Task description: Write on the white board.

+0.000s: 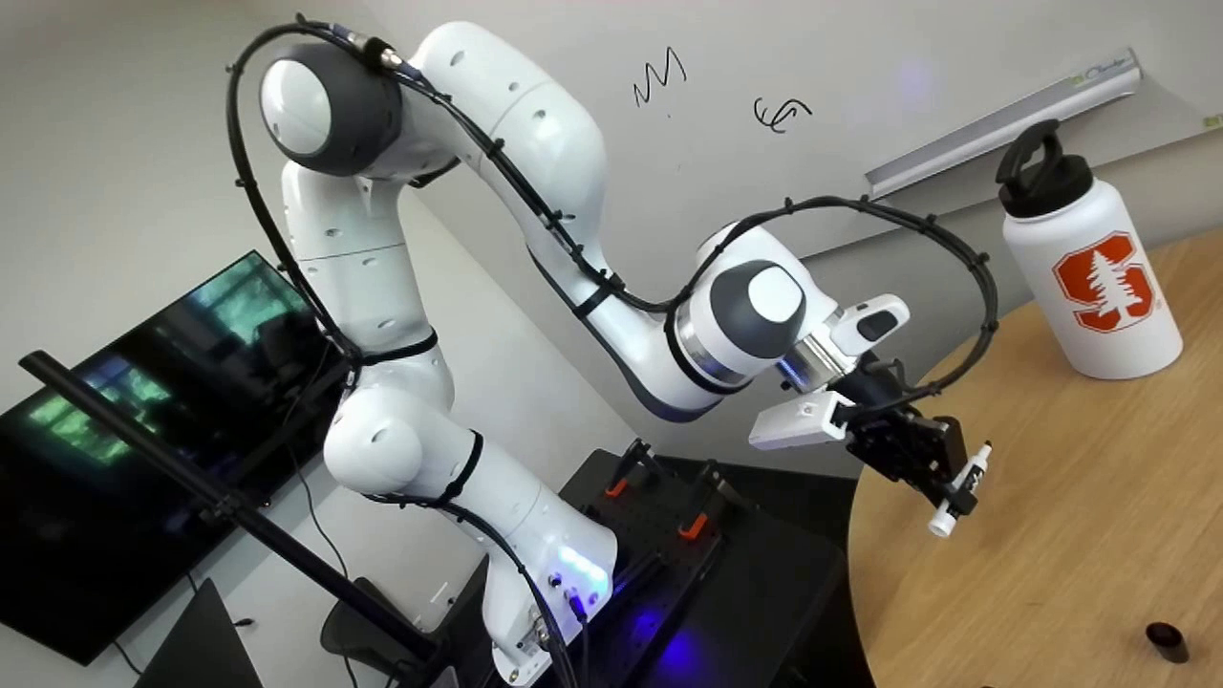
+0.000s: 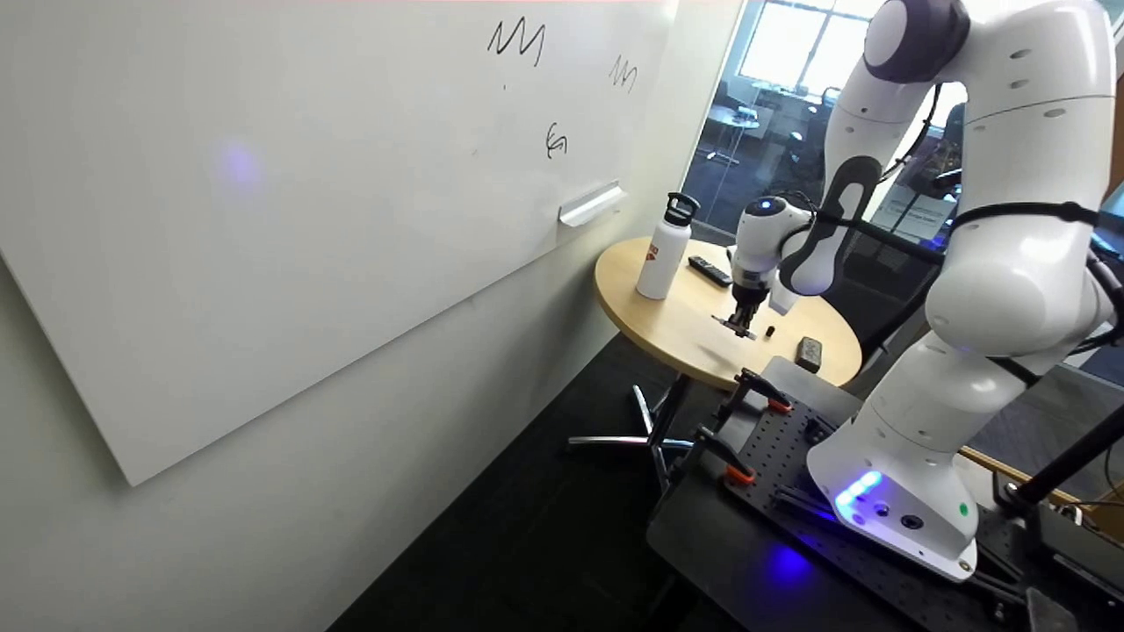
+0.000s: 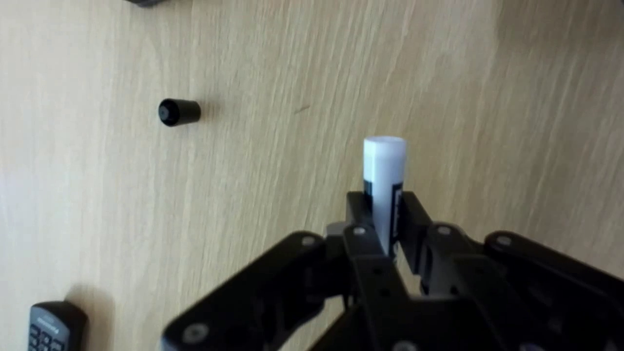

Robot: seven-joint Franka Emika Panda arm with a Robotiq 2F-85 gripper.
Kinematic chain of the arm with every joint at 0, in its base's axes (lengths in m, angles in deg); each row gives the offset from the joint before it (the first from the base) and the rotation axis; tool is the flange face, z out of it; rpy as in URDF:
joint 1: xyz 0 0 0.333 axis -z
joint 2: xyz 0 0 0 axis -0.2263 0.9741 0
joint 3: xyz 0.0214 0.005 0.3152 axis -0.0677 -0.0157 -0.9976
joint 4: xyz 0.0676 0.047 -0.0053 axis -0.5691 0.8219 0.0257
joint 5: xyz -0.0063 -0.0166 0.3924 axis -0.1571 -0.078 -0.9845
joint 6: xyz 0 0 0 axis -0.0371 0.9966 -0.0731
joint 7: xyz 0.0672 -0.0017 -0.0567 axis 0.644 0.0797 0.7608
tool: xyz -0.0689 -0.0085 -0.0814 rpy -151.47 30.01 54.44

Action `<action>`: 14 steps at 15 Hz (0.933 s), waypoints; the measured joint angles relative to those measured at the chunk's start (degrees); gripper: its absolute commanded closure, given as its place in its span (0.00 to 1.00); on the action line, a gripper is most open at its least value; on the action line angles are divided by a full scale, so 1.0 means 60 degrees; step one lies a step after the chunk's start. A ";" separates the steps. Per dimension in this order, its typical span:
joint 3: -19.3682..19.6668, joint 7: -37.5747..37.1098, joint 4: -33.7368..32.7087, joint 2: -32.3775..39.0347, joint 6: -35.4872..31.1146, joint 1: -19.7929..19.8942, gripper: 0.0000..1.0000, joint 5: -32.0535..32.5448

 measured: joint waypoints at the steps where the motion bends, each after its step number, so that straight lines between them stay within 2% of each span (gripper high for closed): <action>1: 0.0006 -0.0135 -0.0176 0.0314 -0.0009 0.0024 0.83 -0.0001; 2: 0.0007 -0.0217 -0.0328 0.0576 -0.0017 0.0050 0.55 -0.0002; 4: 0.0008 -0.0351 -0.0580 0.0968 -0.0028 0.0108 0.49 -0.0004; 7: 0.0036 -0.0372 -0.0740 0.1103 -0.0115 0.0123 0.25 0.0022; 10: 0.0314 -0.0390 -0.0721 0.0862 -0.0663 0.0015 0.03 0.0365; 11: 0.0508 -0.0395 -0.0667 0.0667 -0.0957 -0.0048 0.00 0.0600; 14: 0.1088 -0.0376 -0.0300 -0.0183 -0.1699 -0.0158 0.00 0.1350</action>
